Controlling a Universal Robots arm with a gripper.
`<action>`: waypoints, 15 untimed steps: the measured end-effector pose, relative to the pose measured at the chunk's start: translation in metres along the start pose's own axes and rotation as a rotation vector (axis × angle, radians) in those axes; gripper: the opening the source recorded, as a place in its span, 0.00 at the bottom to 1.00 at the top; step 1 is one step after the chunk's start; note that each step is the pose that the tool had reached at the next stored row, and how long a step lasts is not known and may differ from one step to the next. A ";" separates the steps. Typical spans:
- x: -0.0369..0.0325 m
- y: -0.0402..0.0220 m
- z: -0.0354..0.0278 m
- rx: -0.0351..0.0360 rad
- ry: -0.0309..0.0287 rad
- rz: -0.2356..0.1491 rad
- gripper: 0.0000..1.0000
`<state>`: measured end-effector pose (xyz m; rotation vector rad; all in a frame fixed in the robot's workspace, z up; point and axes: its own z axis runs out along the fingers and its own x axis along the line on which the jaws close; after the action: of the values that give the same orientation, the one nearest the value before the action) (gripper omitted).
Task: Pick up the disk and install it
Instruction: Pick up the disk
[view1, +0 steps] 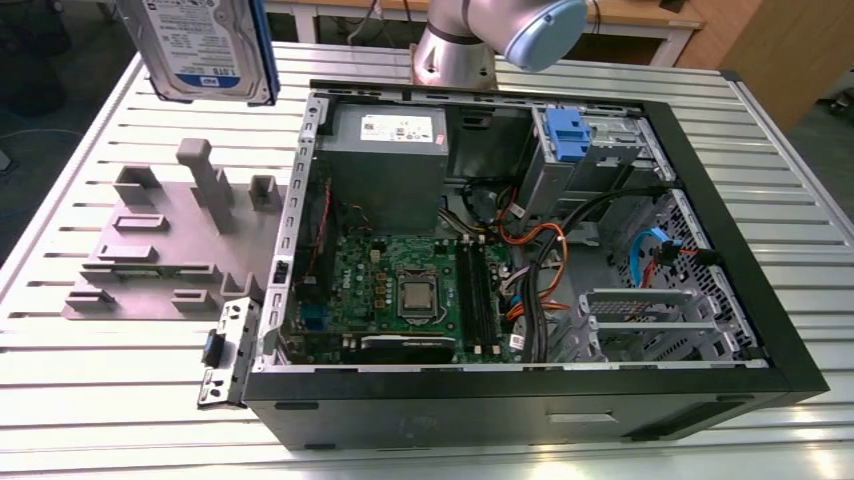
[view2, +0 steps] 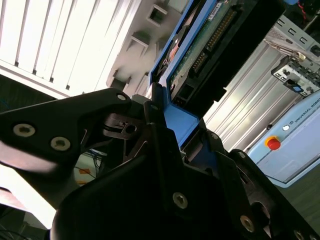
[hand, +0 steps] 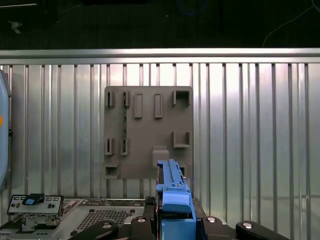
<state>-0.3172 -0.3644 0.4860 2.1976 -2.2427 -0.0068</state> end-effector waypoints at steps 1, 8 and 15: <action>0.0000 -0.0014 0.0000 -0.0001 0.0001 0.000 0.36; 0.0004 -0.0122 0.0001 0.0000 0.0003 0.000 0.36; 0.0081 -0.0235 0.0007 0.0000 0.0003 0.000 0.36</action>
<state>-0.2938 -0.3730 0.4852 2.1974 -2.2426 -0.0065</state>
